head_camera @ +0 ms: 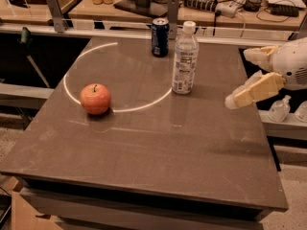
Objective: Knock blue plastic bottle over
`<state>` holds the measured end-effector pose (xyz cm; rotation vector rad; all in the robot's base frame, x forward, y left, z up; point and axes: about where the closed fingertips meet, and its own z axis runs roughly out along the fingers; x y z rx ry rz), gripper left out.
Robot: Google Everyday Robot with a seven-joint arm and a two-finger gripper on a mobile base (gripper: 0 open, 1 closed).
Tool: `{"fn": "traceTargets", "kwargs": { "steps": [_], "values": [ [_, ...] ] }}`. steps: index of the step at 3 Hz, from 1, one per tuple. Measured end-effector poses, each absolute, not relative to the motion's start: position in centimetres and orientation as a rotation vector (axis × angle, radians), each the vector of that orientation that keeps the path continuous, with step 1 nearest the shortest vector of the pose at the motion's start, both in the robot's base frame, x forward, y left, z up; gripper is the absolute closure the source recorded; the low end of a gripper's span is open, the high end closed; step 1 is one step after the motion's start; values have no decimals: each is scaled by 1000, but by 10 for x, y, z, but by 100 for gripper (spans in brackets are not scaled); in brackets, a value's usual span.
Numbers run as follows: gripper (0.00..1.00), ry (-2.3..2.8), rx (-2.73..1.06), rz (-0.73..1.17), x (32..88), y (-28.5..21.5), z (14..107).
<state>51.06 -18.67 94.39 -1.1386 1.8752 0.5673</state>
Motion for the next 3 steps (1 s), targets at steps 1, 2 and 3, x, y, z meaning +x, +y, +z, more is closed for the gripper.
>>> {"fn": "traceTargets", "kwargs": {
  "steps": [1, 2, 3],
  "values": [
    [0, 1835, -1134, 545, 531, -169, 924],
    [0, 1760, -1099, 518, 562, -157, 915],
    [0, 1699, -1054, 548, 588, -143, 913]
  ]
}}
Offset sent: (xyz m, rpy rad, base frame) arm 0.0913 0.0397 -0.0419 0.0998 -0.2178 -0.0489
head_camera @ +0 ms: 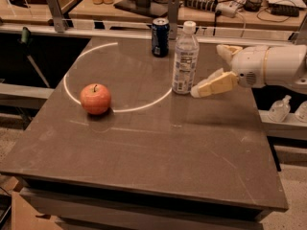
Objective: Knock blue plastic bottle over
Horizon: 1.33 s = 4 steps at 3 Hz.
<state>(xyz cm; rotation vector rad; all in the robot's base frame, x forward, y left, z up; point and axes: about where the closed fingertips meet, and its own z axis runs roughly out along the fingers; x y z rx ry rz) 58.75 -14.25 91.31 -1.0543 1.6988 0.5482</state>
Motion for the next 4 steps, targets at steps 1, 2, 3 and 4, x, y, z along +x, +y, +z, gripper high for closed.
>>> {"fn": "traceTargets", "kwargs": {
  "steps": [1, 2, 3, 4],
  "values": [
    [0, 1656, -1007, 619, 608, -125, 917],
    [17, 1636, -976, 706, 618, -106, 919],
    [39, 1616, -965, 756, 619, -88, 920],
    [62, 1604, -1000, 725, 619, -76, 926]
  ]
}}
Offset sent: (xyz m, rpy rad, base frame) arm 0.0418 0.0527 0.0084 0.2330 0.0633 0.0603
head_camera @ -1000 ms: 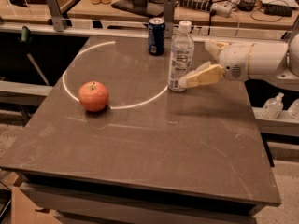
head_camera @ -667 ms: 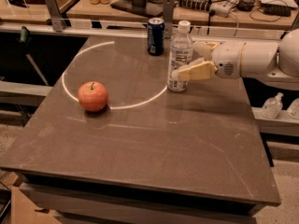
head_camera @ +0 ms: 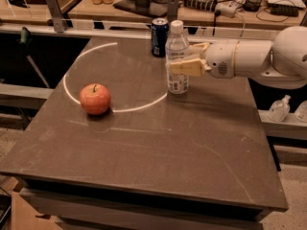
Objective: Knock blue plastic bottle over
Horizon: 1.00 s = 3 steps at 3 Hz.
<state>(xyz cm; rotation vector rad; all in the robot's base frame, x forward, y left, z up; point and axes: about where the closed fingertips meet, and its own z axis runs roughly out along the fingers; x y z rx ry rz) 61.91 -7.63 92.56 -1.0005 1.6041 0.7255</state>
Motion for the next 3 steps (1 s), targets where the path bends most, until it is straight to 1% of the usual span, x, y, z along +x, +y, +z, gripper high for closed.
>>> {"fn": "traceTargets", "kwargs": {
  "steps": [1, 2, 3],
  "values": [
    [86, 1605, -1119, 621, 614, -62, 959],
    [100, 1658, -1330, 433, 608, -59, 995],
    [100, 1729, -1532, 250, 610, -69, 1009]
  ]
}}
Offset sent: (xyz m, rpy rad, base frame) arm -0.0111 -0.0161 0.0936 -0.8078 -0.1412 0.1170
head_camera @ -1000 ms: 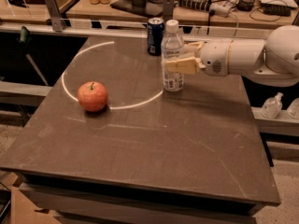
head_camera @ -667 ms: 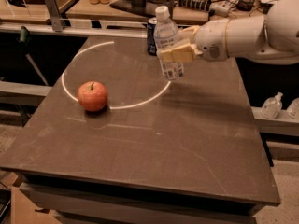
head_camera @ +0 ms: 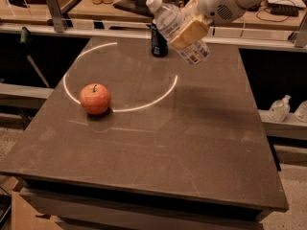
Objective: Knock blue plastic bottle over
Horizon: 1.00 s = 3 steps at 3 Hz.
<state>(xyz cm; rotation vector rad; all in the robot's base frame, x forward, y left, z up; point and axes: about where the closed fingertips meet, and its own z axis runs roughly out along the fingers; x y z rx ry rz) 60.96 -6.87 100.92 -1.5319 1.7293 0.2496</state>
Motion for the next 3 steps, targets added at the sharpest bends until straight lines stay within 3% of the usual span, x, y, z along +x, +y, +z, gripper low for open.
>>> {"fn": "traceTargets", "kwargs": {
  "steps": [2, 3],
  "values": [
    [100, 2019, -1974, -83, 573, -149, 932],
    [87, 2068, -2084, -110, 567, -155, 897]
  ]
}}
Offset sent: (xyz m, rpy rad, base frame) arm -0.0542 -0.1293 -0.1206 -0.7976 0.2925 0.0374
